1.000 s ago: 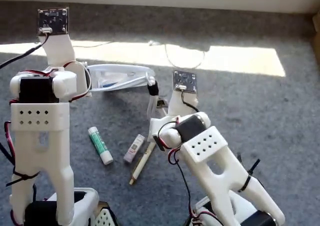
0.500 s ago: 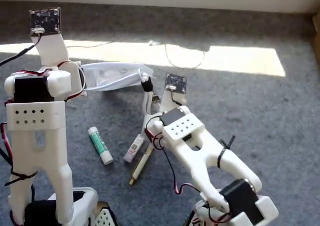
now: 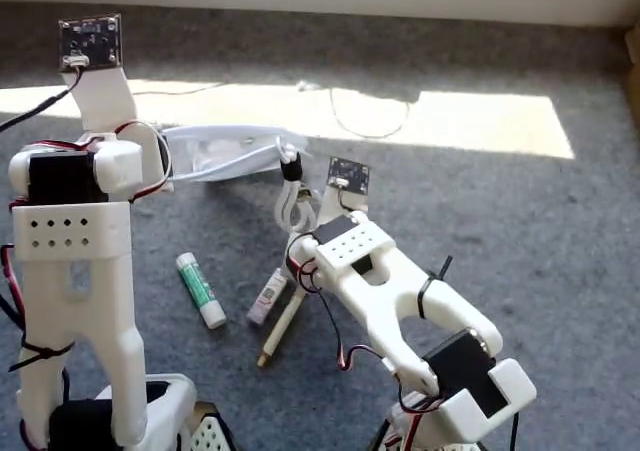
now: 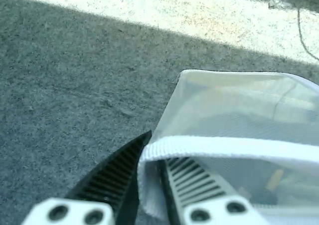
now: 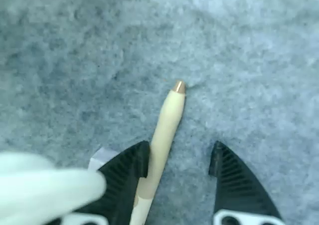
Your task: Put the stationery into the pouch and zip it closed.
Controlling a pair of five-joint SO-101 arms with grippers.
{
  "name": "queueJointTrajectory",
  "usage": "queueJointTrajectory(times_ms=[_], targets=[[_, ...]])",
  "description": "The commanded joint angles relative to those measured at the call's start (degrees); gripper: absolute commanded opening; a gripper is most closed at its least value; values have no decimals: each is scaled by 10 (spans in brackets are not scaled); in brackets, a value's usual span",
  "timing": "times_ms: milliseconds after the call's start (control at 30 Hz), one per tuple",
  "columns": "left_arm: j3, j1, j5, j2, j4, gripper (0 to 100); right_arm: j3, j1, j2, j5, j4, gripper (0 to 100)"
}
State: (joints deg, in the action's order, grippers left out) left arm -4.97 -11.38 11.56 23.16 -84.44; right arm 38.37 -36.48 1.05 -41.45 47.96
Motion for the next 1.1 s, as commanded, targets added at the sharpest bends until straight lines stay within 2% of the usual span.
queueJointTrajectory(times_ms=[0, 233, 467, 633, 1067], targets=[[0, -7, -3, -7, -1, 6, -10, 33, -12, -7, -5, 190], [0, -7, -3, -7, -1, 6, -7, 56, -8, -3, -3, 70], [0, -7, -3, -7, -1, 6, -7, 78, -7, 27, -1, 68], [0, -7, -3, -7, -1, 6, -10, 90, -7, 30, 67, 68], [-1, -5, -3, -7, -1, 6, -7, 90, -7, 49, 75, 66]])
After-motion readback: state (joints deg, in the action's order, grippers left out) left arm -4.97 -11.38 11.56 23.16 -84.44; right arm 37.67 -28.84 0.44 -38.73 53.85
